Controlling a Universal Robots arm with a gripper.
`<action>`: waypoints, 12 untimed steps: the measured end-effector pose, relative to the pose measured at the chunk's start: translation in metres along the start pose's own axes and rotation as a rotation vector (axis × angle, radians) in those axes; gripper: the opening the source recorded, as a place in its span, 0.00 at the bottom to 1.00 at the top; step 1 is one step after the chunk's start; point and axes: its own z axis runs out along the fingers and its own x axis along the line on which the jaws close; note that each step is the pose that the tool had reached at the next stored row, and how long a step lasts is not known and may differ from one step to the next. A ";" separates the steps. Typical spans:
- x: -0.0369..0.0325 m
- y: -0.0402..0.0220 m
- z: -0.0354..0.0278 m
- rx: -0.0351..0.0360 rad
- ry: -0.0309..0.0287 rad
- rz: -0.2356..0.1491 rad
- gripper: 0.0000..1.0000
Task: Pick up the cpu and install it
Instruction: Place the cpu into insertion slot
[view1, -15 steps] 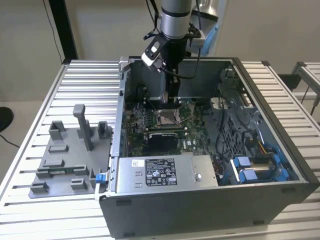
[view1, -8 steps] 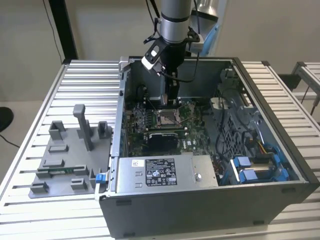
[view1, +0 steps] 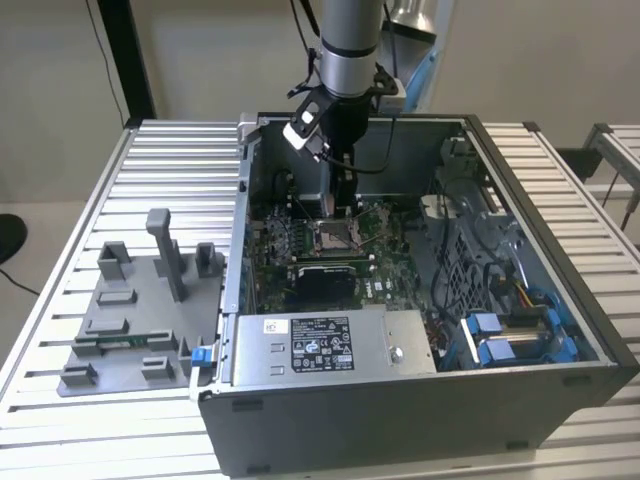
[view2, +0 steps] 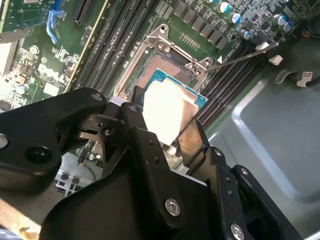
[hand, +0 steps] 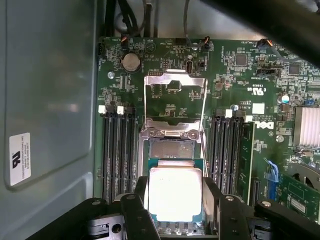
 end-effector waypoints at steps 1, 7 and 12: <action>-0.0001 0.0000 0.0017 0.0000 -0.0001 0.000 0.00; -0.0004 -0.0003 0.0103 0.0000 -0.0001 0.001 0.00; -0.0007 -0.0004 0.0181 -0.0001 0.0000 0.002 0.00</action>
